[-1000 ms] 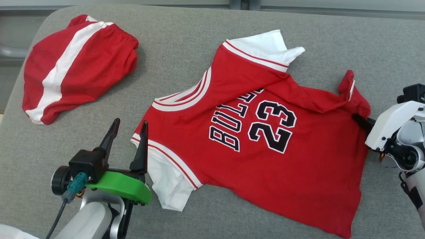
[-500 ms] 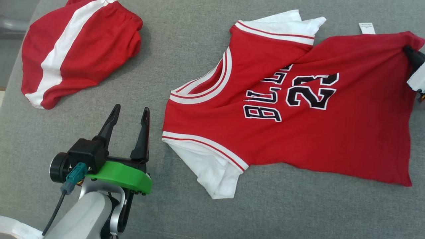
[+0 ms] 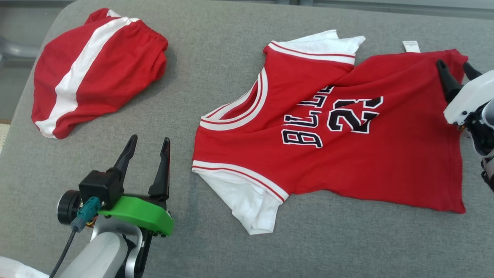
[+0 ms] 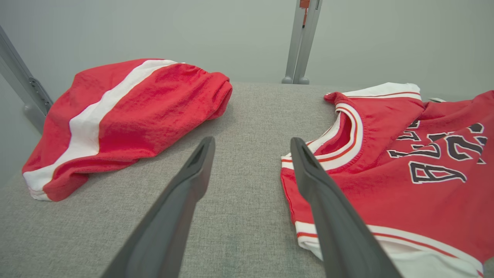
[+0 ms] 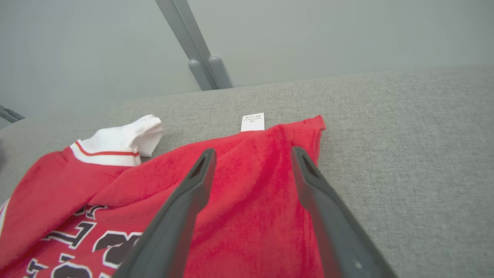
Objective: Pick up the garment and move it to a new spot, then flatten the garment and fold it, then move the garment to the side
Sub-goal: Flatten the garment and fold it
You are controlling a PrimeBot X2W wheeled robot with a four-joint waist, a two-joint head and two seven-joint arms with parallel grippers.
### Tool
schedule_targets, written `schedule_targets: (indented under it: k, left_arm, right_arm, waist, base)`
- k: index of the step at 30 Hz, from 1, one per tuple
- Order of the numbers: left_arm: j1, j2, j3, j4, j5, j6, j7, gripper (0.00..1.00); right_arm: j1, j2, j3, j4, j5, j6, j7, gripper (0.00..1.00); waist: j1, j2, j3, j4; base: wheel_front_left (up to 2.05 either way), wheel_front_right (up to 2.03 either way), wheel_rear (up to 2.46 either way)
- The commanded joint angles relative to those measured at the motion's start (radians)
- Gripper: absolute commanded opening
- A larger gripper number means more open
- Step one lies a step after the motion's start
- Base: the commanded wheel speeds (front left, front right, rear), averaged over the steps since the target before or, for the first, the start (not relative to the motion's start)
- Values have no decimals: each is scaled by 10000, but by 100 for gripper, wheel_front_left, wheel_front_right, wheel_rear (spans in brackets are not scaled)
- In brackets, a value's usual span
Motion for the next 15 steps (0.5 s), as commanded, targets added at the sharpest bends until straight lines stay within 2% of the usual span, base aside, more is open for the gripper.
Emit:
schedule_targets:
  k: [1,8,15]
  left_arm:
    - [213,133,12,37,-55,20,28,100]
    - [792,289,214,-112,-309,164,-3,100]
    - [1260,271,288,-270,-413,270,-68,100]
  right_arm:
    - [336,22,150,-257,-92,-7,-265,100]
    - [1923,119,761,-1861,-261,-7,-1450,100]
    - [3812,256,290,-3298,-381,-7,-2638,100]
  waist:
    - [0,-1,-971,-838]
    - [0,-1,-1990,-1612]
    - [0,-1,-2312,-2012]
  base:
    - [0,0,0]
    - [0,0,0]
    - [0,0,0]
